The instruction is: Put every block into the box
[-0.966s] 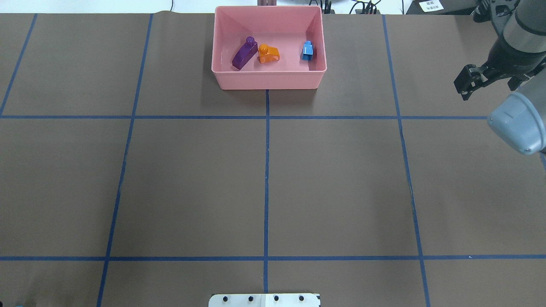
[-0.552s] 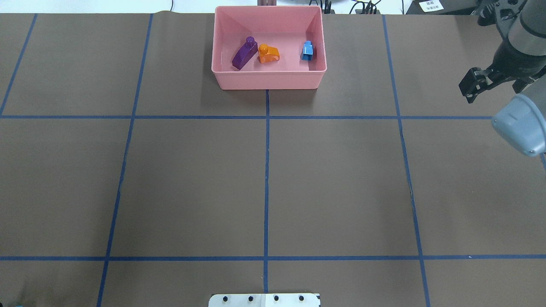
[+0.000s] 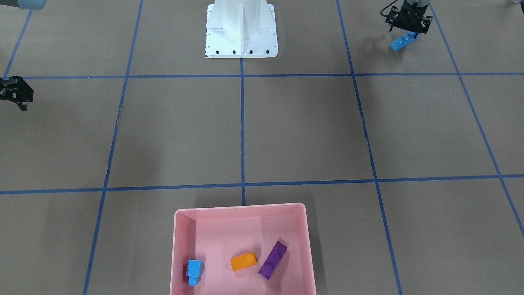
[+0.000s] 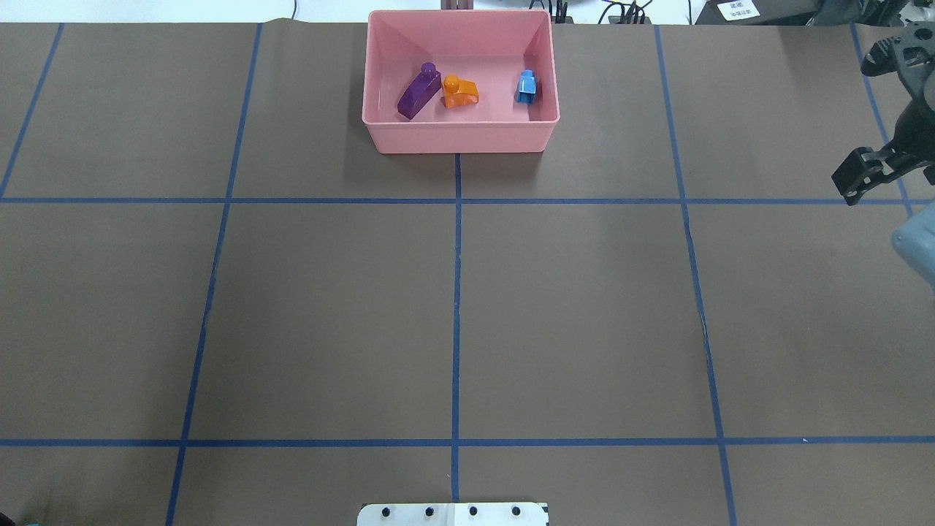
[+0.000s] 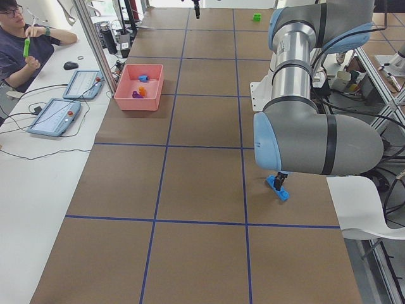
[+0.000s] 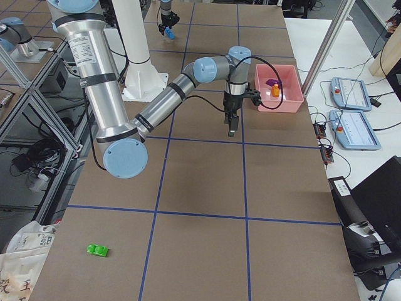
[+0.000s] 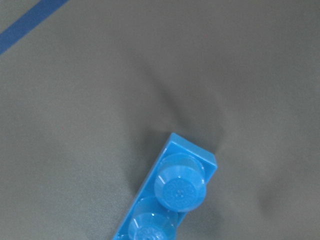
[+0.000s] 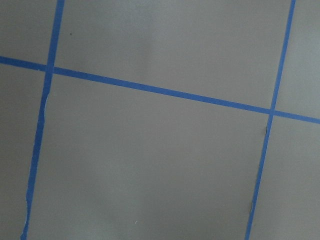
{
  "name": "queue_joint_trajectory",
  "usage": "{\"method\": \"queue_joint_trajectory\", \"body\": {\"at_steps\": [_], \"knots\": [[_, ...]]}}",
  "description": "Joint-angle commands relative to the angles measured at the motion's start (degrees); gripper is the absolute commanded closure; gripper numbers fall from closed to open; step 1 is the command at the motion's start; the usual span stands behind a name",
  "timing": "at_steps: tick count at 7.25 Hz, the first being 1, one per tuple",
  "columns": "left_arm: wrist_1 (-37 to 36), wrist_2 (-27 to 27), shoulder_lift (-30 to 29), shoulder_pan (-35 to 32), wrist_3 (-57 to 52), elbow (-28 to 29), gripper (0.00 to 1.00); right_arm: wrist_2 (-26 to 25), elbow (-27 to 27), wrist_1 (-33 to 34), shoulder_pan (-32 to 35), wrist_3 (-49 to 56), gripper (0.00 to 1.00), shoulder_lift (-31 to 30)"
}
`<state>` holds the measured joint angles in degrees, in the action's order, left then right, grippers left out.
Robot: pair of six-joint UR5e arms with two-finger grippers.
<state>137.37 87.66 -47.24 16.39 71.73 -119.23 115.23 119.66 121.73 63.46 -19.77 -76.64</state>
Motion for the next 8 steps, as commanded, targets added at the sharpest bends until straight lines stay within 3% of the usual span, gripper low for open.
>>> {"method": "queue_joint_trajectory", "body": {"at_steps": [1, 2, 3, 4, 7, 8], "knots": [[0.0, -0.1, -0.1, 0.0, 0.0, 0.6, 0.28, 0.1, 0.3, 0.0, 0.1, 0.2, 0.0, -0.5], [0.0, -0.3, -0.1, 0.0, 0.1, 0.7, 0.52, 0.0, 0.2, 0.0, 0.1, 0.2, 0.0, -0.6], [0.1, -0.5, 0.0, -0.1, 0.1, 0.4, 0.91, 0.1, 0.3, 0.0, 0.1, 0.2, 0.0, -0.7], [0.3, -0.5, 0.0, -0.4, 0.4, -0.1, 1.0, 0.1, 0.3, 0.0, 0.1, 0.3, 0.0, -0.9], [0.3, -0.2, 1.4, -2.1, 10.6, -8.1, 1.0, 1.0, 1.5, -0.1, 2.8, 6.7, 0.0, -5.1], [0.3, 1.6, 1.2, -6.8, 11.1, -12.4, 1.0, 1.0, 2.3, -1.5, 4.0, 9.8, 0.0, -8.1]]}}
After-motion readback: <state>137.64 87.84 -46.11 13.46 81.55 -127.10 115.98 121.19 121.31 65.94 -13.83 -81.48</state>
